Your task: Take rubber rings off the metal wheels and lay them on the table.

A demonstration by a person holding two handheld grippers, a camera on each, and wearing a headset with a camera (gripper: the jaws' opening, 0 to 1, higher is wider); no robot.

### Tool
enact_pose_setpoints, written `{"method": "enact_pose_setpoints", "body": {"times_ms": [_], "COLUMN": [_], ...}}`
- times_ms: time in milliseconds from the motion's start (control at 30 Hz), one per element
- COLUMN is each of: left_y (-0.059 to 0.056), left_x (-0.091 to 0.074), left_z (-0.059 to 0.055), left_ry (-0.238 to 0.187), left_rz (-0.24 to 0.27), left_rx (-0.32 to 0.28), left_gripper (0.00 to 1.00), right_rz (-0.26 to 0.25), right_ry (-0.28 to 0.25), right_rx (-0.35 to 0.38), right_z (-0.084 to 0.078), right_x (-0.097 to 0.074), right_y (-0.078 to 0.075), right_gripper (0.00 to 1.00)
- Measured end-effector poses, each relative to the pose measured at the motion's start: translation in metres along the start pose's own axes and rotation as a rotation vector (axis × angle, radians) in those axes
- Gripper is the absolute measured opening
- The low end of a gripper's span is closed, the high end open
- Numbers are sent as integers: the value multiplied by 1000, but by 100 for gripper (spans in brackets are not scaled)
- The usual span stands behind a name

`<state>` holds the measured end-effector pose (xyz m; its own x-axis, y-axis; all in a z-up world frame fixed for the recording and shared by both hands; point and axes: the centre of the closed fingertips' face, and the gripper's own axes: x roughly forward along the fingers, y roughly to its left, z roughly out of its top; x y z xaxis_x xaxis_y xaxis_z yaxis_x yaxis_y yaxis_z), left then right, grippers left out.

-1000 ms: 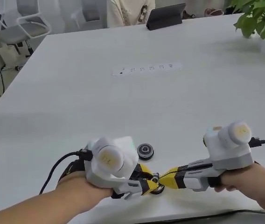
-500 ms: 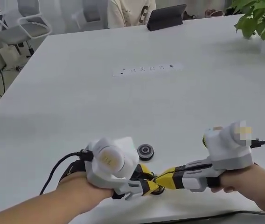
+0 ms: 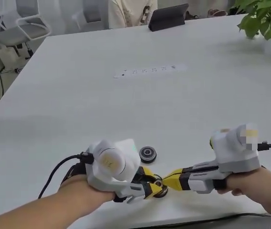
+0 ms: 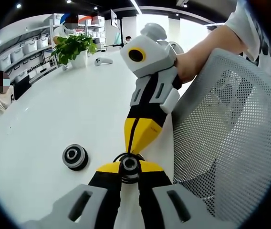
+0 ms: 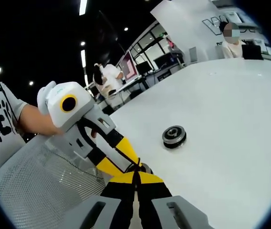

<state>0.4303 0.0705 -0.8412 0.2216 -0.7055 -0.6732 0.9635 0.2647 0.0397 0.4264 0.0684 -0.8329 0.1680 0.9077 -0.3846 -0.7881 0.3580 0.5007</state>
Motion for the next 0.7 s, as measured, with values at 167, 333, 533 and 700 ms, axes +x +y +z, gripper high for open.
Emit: {"method": "enact_pose_setpoints", "body": {"times_ms": [167, 333, 533, 700], "left_y": [-1, -4, -7, -10], "left_x": [0, -4, -13, -20], "left_z": [0, -2, 1, 5], "left_ry": [6, 18, 9, -5], "left_rz": [-13, -31, -42, -51], "left_rx": [19, 32, 31, 18], "left_gripper": [8, 10, 13, 16], "right_rz": [3, 8, 13, 17], "right_ry": [-7, -8, -11, -15], "right_rx": [5, 12, 14, 12], "right_z": [1, 0, 2, 4], "right_x": [0, -1, -1, -2], "right_y": [1, 1, 3, 4], "right_gripper": [0, 0, 0, 0]}}
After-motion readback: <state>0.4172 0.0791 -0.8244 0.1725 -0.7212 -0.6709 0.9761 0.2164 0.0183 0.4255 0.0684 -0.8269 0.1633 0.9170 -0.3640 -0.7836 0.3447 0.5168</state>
